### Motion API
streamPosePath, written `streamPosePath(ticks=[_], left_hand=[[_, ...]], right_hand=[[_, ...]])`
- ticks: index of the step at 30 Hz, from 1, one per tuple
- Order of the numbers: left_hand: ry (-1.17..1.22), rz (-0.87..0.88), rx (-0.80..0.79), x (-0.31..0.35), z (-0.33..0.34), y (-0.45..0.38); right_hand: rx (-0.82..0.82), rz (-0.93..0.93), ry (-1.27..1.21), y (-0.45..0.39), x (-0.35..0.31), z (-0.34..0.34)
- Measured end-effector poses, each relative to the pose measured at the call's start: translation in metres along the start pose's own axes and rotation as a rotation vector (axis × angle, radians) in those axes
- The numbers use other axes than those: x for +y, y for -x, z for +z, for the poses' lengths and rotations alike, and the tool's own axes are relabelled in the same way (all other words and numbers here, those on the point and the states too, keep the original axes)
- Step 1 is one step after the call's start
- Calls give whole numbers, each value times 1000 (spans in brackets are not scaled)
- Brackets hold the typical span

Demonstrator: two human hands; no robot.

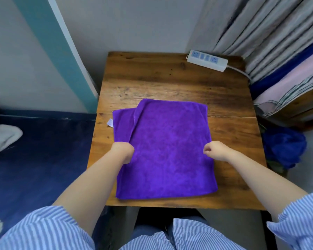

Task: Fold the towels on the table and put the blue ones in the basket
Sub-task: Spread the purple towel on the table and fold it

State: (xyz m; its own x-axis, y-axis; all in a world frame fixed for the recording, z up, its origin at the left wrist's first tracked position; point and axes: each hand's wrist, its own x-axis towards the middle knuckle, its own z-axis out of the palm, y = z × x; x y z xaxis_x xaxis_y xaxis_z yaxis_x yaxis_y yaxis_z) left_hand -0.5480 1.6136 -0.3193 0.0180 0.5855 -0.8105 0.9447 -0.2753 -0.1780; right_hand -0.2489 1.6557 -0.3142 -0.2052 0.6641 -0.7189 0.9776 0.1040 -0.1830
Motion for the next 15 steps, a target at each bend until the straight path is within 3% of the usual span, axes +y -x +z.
streamPosePath(ticks=[4, 9, 15], left_hand=[[56, -121, 141, -11, -48, -28], [227, -218, 369, -20, -100, -72], [415, -161, 356, -28, -123, -121]], right_hand=[[177, -52, -48, -37, -11, -36], [260, -18, -56, -94, -17, -68], [362, 100, -38, -136, -9, -78]])
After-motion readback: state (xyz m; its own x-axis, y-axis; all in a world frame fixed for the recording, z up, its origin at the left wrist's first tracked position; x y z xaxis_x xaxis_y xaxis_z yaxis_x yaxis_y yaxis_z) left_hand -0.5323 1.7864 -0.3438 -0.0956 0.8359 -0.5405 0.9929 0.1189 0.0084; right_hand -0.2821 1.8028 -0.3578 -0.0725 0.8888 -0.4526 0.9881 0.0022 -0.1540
